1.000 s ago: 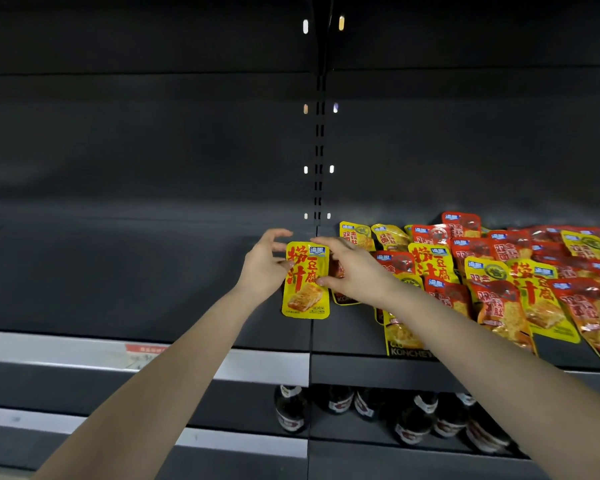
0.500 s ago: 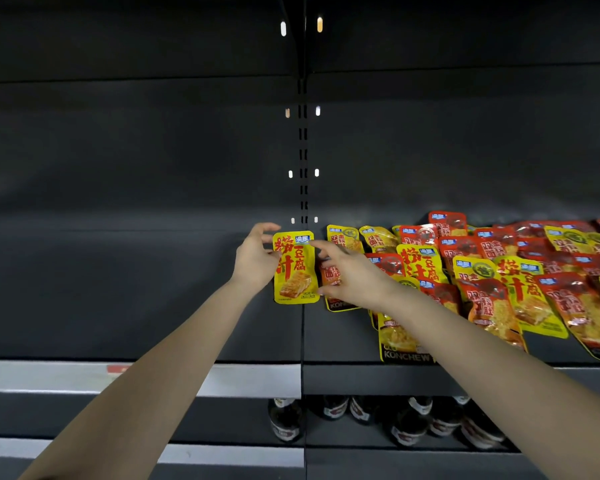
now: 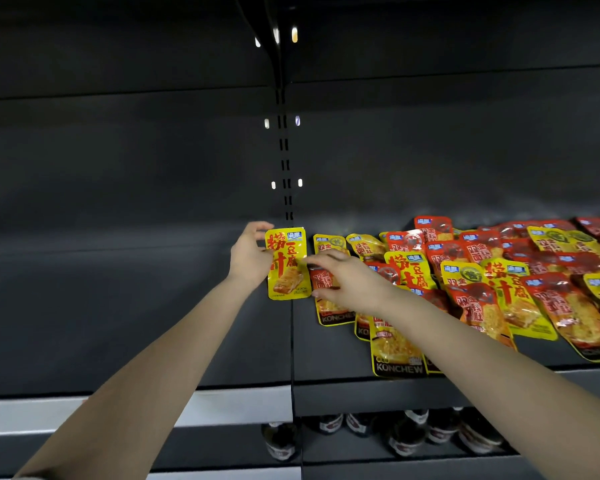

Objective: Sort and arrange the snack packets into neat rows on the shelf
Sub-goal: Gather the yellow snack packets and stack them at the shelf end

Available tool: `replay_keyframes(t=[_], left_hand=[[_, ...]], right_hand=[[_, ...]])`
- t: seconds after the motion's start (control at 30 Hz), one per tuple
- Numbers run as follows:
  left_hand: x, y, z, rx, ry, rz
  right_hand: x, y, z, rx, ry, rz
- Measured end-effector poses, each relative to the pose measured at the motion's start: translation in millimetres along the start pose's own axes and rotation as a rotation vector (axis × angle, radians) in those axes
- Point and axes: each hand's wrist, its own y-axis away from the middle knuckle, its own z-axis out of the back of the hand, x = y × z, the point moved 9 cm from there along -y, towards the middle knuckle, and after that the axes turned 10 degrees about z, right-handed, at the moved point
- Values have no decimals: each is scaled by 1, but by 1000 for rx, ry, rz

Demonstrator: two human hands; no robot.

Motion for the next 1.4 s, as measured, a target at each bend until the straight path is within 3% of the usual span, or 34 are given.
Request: replay_keyframes(t=[0.27, 0.97, 1.4], left_hand=[[-2, -19, -3, -31, -69, -36], [15, -28, -8, -29, -164, -24], [-24, 7, -18, 61, -275, -250]], right_hand=[[5, -13, -12, 114, 115, 27], [8, -22, -27, 200, 220, 0], [23, -13, 4, -15, 203, -11]])
